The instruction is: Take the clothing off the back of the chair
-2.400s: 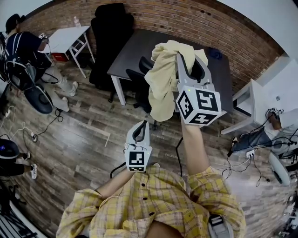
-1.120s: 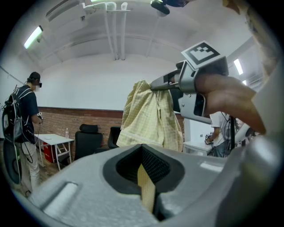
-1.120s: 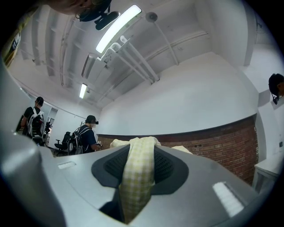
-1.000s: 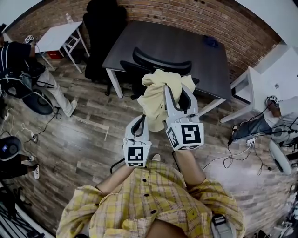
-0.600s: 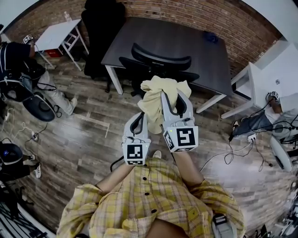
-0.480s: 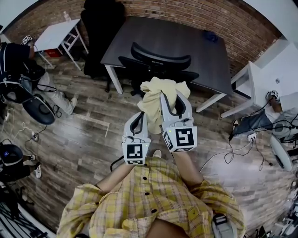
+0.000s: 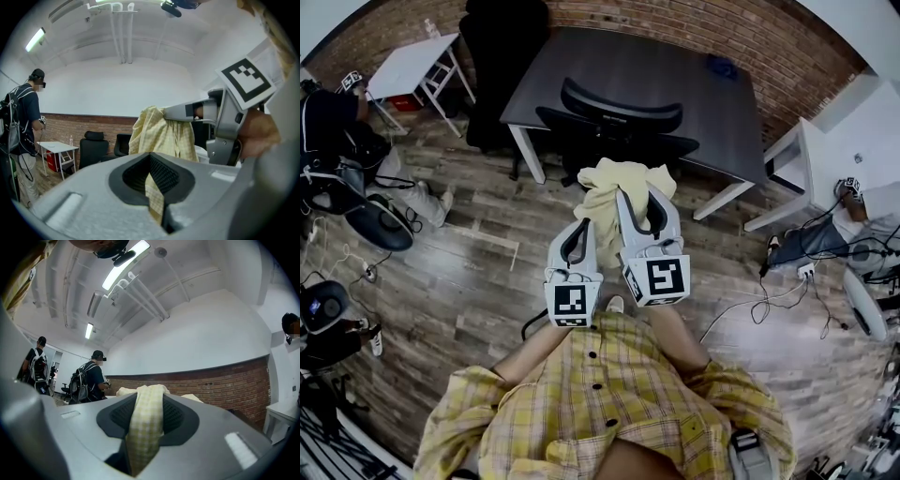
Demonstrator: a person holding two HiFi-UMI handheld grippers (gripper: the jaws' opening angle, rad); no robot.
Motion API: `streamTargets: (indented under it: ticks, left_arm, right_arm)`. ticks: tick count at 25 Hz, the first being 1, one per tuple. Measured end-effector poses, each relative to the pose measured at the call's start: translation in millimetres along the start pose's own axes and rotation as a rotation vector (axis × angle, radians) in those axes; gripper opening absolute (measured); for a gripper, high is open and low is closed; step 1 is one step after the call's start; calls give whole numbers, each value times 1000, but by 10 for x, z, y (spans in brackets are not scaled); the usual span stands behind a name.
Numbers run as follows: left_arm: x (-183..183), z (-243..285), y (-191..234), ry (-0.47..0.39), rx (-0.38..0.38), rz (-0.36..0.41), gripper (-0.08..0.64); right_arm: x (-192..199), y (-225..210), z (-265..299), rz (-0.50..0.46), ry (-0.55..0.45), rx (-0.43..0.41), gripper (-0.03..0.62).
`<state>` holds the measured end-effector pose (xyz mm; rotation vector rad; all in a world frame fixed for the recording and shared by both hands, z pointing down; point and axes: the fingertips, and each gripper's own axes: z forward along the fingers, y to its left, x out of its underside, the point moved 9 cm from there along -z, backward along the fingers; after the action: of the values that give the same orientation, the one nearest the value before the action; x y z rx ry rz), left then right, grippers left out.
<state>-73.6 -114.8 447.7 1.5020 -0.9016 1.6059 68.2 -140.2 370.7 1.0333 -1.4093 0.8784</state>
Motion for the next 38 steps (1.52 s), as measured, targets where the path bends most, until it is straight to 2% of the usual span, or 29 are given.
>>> streamTargets:
  ticks: [14,38]
  left_arm:
    - [-34,-47,-56,-6,3,6,0]
    - [-19,-193,-188,-7,16,9,0]
  right_arm:
    - [185,60,-152,-4,22,-1,126]
    - [595,201,-467,58,104,-10,126]
